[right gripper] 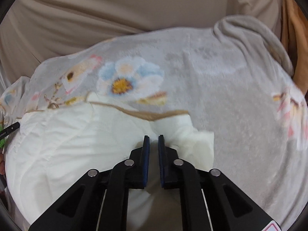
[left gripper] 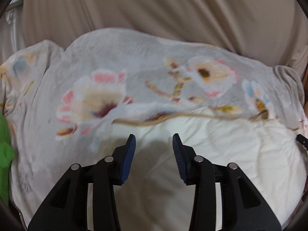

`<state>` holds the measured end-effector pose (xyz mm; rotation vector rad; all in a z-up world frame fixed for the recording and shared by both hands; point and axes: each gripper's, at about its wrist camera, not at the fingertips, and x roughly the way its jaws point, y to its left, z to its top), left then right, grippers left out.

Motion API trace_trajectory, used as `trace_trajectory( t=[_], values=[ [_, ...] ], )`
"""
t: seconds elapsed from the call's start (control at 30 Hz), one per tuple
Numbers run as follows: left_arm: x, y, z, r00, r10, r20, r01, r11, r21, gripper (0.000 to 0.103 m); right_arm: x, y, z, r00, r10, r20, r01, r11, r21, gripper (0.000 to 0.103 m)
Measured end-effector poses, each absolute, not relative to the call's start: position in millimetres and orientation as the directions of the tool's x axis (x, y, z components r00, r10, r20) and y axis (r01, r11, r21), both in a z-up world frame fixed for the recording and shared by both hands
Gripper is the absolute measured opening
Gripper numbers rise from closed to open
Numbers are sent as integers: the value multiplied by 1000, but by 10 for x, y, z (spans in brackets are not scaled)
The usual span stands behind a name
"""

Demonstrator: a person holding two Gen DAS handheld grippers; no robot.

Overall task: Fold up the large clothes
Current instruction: 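Press the folded jacket flat with both tools near the collar piping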

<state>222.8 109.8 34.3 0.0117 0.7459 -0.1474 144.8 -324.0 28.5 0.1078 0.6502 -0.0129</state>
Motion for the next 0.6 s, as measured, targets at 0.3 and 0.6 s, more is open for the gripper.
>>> trace_trajectory(
  t=[0.3, 0.6],
  values=[
    [2762, 965, -114, 677, -44, -735, 82, 996, 17, 60, 1861, -3304, -40, 740, 29, -672, 81, 988, 132, 4],
    [2778, 910, -190, 690, -22, -724, 80, 996, 46, 61, 1913, -3305, -115, 747, 36, -664, 77, 987, 141, 4]
  ],
)
